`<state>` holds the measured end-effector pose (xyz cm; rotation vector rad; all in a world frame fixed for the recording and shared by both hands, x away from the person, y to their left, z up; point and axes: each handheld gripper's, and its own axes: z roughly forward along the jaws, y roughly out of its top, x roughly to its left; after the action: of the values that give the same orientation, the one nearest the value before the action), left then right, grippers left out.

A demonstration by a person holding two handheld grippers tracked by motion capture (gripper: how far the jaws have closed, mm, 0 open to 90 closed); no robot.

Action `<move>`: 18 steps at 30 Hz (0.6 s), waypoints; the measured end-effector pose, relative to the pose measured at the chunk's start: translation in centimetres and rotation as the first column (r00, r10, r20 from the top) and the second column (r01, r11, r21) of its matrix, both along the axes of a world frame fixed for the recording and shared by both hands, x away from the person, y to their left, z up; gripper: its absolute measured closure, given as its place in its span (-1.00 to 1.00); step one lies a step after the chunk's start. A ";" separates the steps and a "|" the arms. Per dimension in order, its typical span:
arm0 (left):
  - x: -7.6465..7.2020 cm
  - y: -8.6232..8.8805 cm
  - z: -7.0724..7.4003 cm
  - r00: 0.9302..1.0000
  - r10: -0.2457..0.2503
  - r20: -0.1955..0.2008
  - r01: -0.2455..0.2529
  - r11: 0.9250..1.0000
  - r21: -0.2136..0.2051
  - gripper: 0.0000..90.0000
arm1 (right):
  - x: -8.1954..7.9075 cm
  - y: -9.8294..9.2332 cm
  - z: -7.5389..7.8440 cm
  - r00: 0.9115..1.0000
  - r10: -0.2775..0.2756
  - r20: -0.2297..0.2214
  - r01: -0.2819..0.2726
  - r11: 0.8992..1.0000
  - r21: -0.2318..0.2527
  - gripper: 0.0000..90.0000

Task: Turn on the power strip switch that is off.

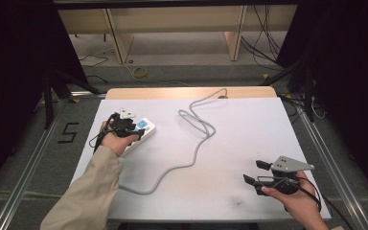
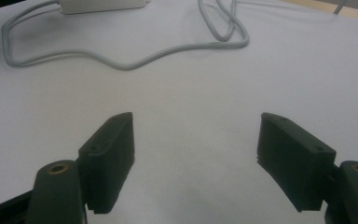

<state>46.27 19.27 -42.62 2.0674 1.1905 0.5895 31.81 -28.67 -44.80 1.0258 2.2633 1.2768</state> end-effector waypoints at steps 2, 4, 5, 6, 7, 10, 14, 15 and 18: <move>-0.4 -0.3 0.2 1.000 0.001 0.002 -0.001 1.000 -0.009 0.08 | 0.0 0.0 0.0 1.000 0.000 0.001 0.000 1.000 0.002 -0.38; -0.7 -0.6 0.4 1.000 -0.002 0.006 0.002 1.000 -0.020 -0.02 | 0.0 0.0 0.0 1.000 -0.001 0.001 0.001 1.000 0.002 -0.38; -0.9 -0.8 0.5 1.000 -0.003 0.008 0.003 1.000 -0.027 -0.06 | 0.0 0.0 0.0 1.000 -0.001 0.001 0.001 1.000 0.001 -0.38; -1.1 -0.9 0.6 1.000 -0.005 0.011 0.005 1.000 -0.028 -0.11 | 0.0 0.0 0.0 1.000 0.000 0.000 0.000 1.000 0.001 -0.39; -1.3 -1.1 0.7 1.000 -0.006 0.013 0.006 1.000 -0.029 -0.18 | 0.0 0.0 0.0 1.000 0.001 0.000 -0.001 1.000 0.001 -0.39; -1.9 -1.4 0.8 0.999 -0.027 0.023 0.028 0.999 -0.026 -0.32 | 0.0 0.0 0.0 1.000 0.001 0.000 -0.001 1.000 0.002 -0.39; -3.0 -1.7 0.8 0.998 -0.064 0.024 0.065 0.997 -0.048 -0.39 | 0.0 0.0 -0.1 1.000 0.003 -0.004 -0.003 1.000 0.000 -0.39; -3.3 -1.8 0.8 0.997 -0.072 0.025 0.073 0.996 -0.054 -0.40 | 0.1 0.0 -0.1 1.000 0.003 -0.005 -0.003 1.000 -0.002 -0.39; -4.2 -1.9 0.9 0.996 -0.084 0.038 0.086 0.994 -0.065 -0.46 | 0.1 0.0 -0.1 1.000 0.005 -0.009 -0.005 1.000 -0.003 -0.39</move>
<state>42.03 17.35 -41.74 2.0324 1.0825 0.5363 31.91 -28.68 -44.93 1.0279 2.2754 1.2735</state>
